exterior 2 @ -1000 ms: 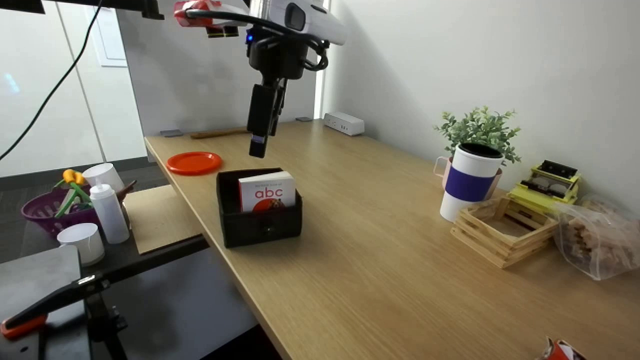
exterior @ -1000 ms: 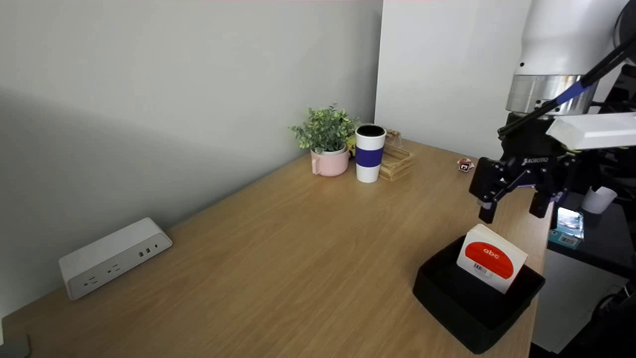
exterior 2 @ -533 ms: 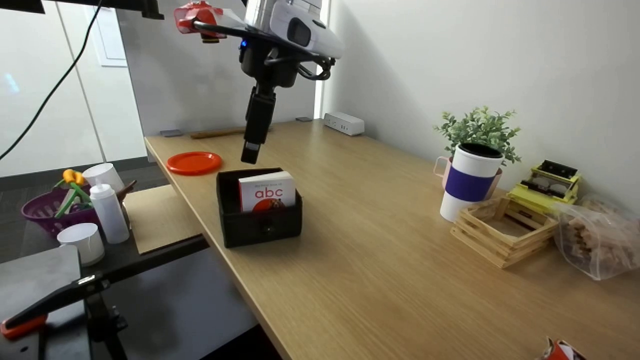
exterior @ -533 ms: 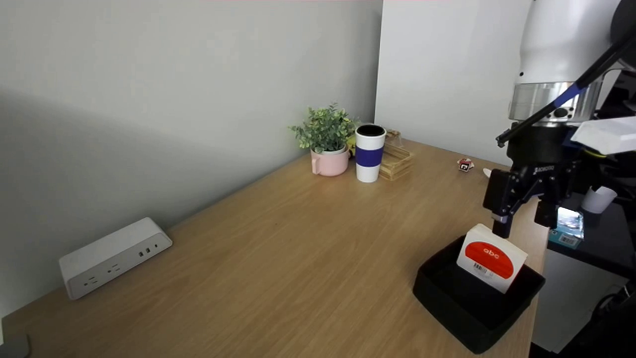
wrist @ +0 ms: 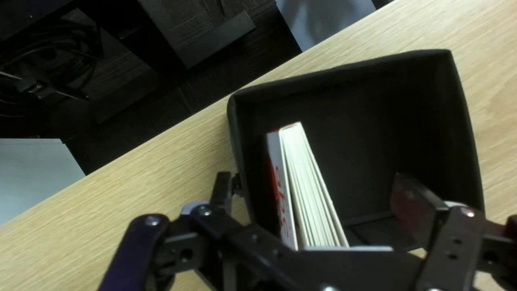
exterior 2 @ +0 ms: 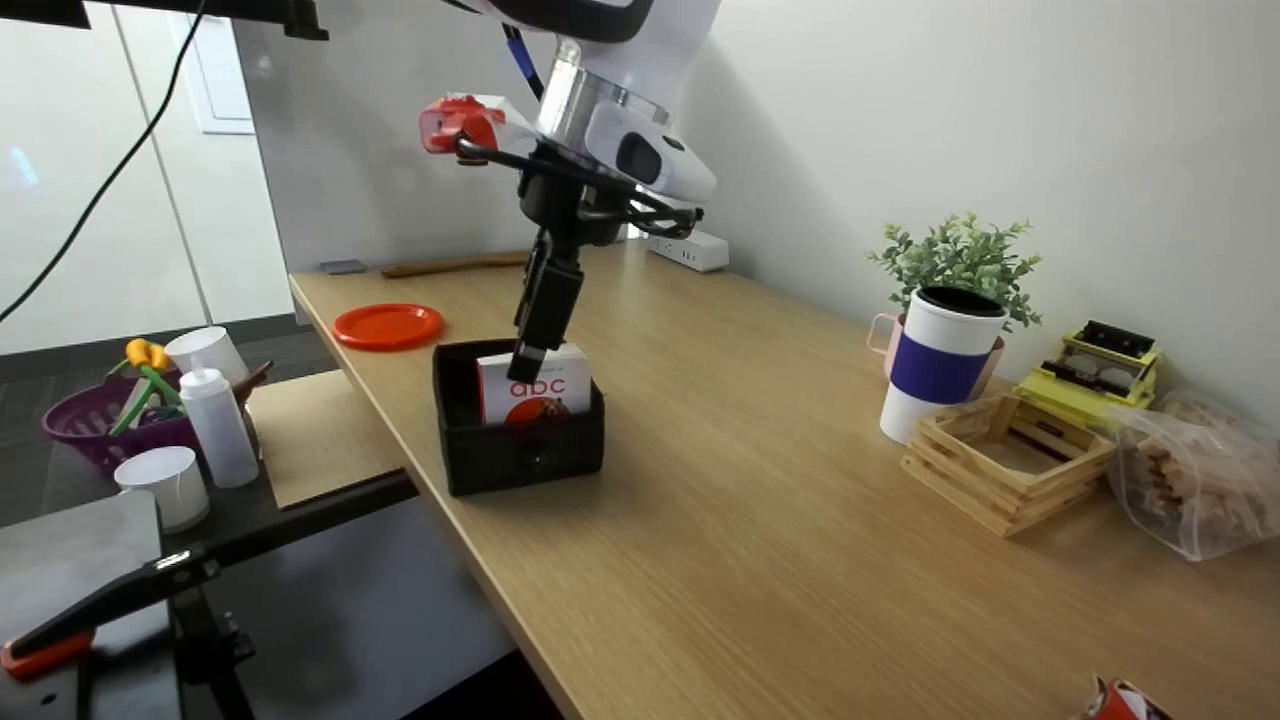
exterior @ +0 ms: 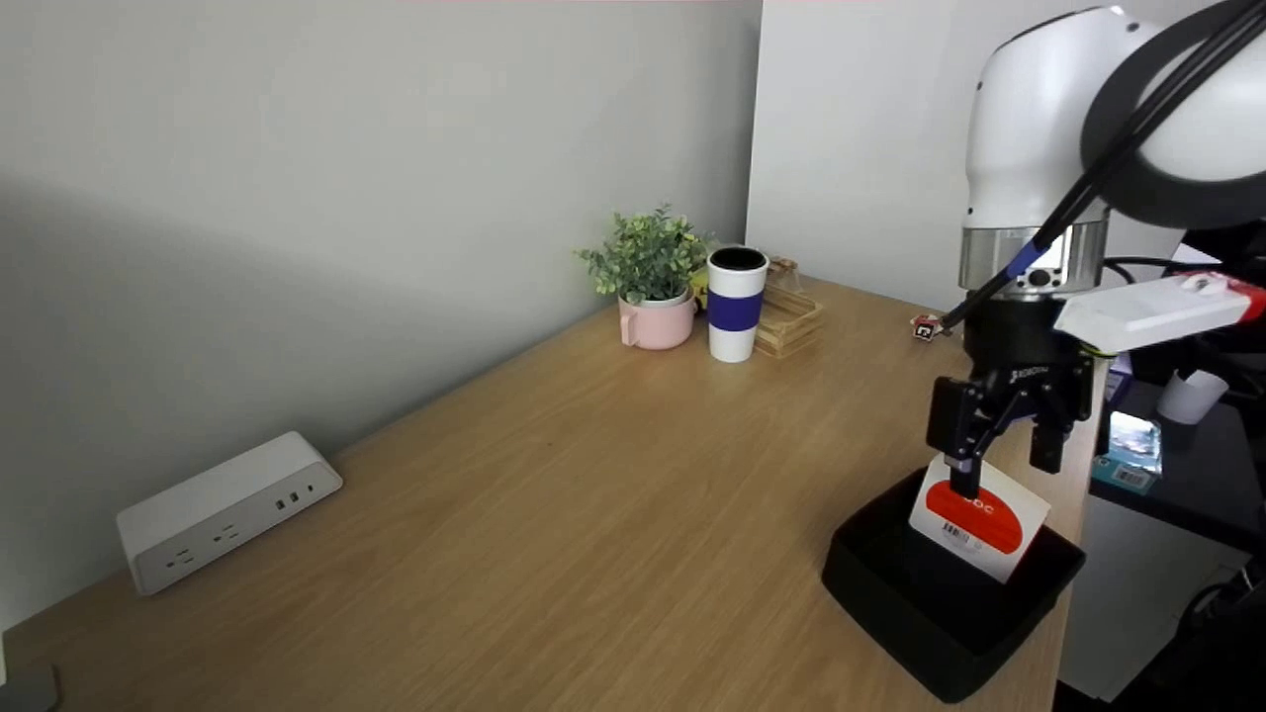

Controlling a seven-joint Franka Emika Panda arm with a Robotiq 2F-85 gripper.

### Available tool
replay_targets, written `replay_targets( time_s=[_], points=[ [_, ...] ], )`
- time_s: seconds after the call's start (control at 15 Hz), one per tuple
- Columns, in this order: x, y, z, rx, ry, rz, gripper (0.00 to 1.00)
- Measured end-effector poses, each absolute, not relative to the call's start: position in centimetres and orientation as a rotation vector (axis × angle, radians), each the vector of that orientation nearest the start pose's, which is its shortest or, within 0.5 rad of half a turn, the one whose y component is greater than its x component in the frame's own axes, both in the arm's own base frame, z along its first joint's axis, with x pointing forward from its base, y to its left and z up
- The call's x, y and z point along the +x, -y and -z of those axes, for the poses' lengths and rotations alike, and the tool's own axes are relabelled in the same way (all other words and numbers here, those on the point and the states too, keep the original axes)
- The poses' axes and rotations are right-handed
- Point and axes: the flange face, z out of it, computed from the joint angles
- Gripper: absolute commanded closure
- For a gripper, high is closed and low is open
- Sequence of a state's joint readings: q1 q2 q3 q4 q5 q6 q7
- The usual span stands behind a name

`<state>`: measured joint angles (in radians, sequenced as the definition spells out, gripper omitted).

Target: Take the book from the black box and place it on the table then put it back in the black box

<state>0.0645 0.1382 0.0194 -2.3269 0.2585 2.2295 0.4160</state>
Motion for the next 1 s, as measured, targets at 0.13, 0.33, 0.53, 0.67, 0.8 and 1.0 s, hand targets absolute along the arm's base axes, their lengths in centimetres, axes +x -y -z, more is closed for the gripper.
replay_targets(
  time_s=[0.13, 0.33, 0.53, 0.67, 0.8, 1.0],
  points=[
    [50.0, -4.5, -25.3, -2.893, -0.75, -0.423, 0.0],
    [51.4, -4.2, -24.3, -2.894, -0.733, -0.432, 0.34],
    [52.2, -4.2, -23.8, -2.893, -0.722, -0.442, 0.55],
    [52.4, -4.3, -23.9, -2.892, -0.72, -0.448, 0.7],
    [52.4, -4.3, -23.9, -2.89, -0.722, -0.455, 0.84],
    [52.5, -4.0, -23.9, -2.885, -0.732, -0.455, 0.99]
  ],
)
